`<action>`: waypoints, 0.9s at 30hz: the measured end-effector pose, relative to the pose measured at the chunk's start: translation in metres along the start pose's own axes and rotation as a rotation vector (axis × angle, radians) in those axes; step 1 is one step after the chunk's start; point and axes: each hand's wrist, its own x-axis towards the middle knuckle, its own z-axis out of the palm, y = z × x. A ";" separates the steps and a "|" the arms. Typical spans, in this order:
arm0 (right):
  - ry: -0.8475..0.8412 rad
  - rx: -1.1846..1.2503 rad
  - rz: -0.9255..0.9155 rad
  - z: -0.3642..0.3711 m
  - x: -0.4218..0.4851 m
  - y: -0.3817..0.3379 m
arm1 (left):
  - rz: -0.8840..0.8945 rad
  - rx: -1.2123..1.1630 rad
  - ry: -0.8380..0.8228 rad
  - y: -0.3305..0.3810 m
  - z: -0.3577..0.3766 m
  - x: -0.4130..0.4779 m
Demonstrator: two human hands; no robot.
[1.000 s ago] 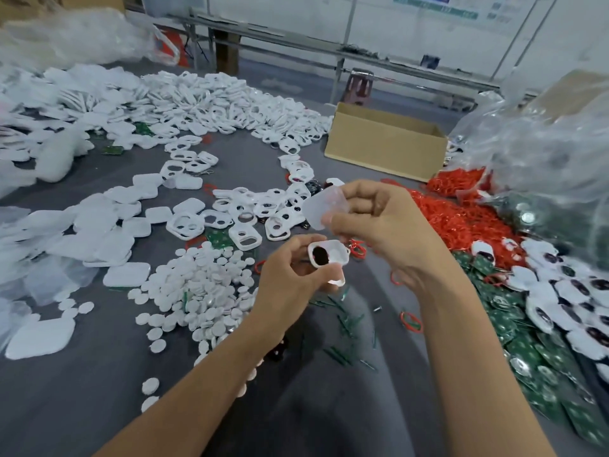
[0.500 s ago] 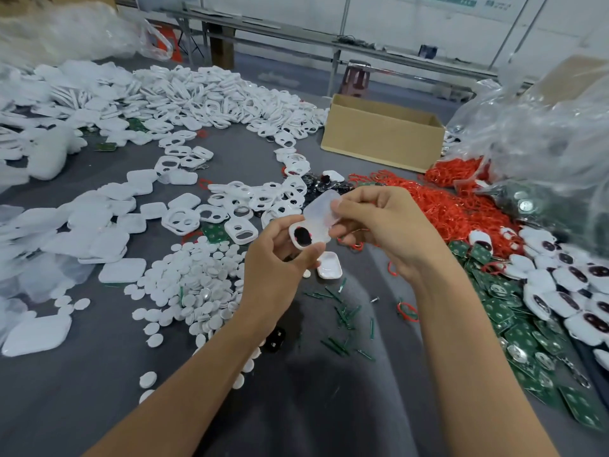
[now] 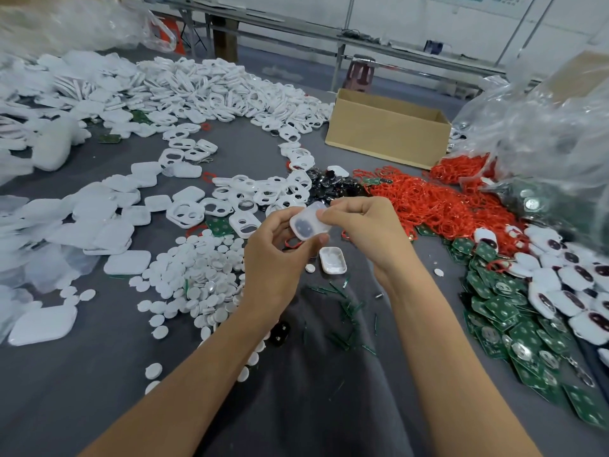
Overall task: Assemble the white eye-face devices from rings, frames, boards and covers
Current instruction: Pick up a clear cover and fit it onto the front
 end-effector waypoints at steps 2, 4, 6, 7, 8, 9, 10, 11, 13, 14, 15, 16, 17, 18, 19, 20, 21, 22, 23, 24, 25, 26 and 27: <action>0.017 -0.022 -0.010 0.001 0.000 0.001 | -0.003 0.002 0.002 0.000 -0.001 0.000; 0.038 -0.052 -0.029 0.002 0.000 0.001 | -0.007 0.003 0.003 -0.001 -0.001 0.000; 0.051 -0.117 -0.059 0.003 0.000 0.001 | -0.019 0.002 0.005 -0.001 0.000 0.000; 0.053 -0.146 -0.069 0.003 -0.001 0.001 | -0.029 -0.003 0.003 -0.001 0.000 0.000; 0.053 -0.167 -0.071 0.003 -0.002 0.000 | -0.039 -0.008 -0.002 -0.002 0.000 0.000; 0.054 -0.186 -0.071 0.004 -0.002 0.000 | -0.049 -0.011 -0.006 -0.003 0.000 0.000; 0.055 -0.212 -0.075 0.004 -0.003 0.000 | -0.054 -0.012 -0.007 -0.003 0.000 0.000; 0.059 -0.245 -0.088 0.003 -0.003 -0.001 | -0.054 -0.011 -0.008 -0.004 0.000 0.000; 0.071 -0.331 -0.129 0.003 -0.005 -0.003 | -0.055 -0.016 -0.006 -0.004 0.000 0.000; 0.080 -0.379 -0.154 0.003 -0.005 -0.004 | -0.056 -0.019 -0.005 -0.004 0.000 0.000; 0.091 -0.427 -0.181 0.003 -0.004 -0.004 | -0.056 -0.020 -0.008 -0.003 0.000 0.000; 0.100 -0.476 -0.205 0.003 -0.004 -0.005 | -0.056 -0.020 -0.015 -0.003 0.000 -0.001; 0.106 -0.523 -0.224 0.003 -0.004 -0.005 | -0.056 -0.022 -0.024 -0.002 0.001 -0.001; 0.107 -0.563 -0.239 0.003 -0.005 -0.005 | -0.055 -0.026 -0.032 -0.002 0.001 -0.001; 0.109 -0.590 -0.252 0.004 -0.006 -0.006 | -0.053 -0.028 -0.036 -0.002 0.001 -0.002; 0.115 -0.606 -0.264 0.005 -0.007 -0.006 | -0.050 -0.026 -0.036 -0.001 0.001 -0.002; 0.128 -0.610 -0.274 0.006 -0.007 -0.006 | -0.049 -0.026 -0.034 0.000 0.001 -0.002; 0.144 -0.598 -0.278 0.007 -0.008 -0.006 | -0.051 -0.031 -0.029 0.000 0.001 -0.002; 0.159 -0.566 -0.275 0.008 -0.009 -0.007 | -0.056 -0.041 -0.024 0.000 0.002 -0.002; 0.170 -0.520 -0.269 0.009 -0.009 -0.007 | -0.064 -0.053 -0.018 0.001 0.002 -0.002; 0.179 -0.476 -0.265 0.009 -0.009 -0.008 | -0.072 -0.068 -0.013 0.001 0.002 -0.002; 0.187 -0.441 -0.269 0.008 -0.008 -0.008 | -0.080 -0.085 -0.009 0.001 0.002 -0.001; 0.195 -0.412 -0.279 0.007 -0.008 -0.009 | -0.088 -0.100 -0.005 0.001 0.002 -0.001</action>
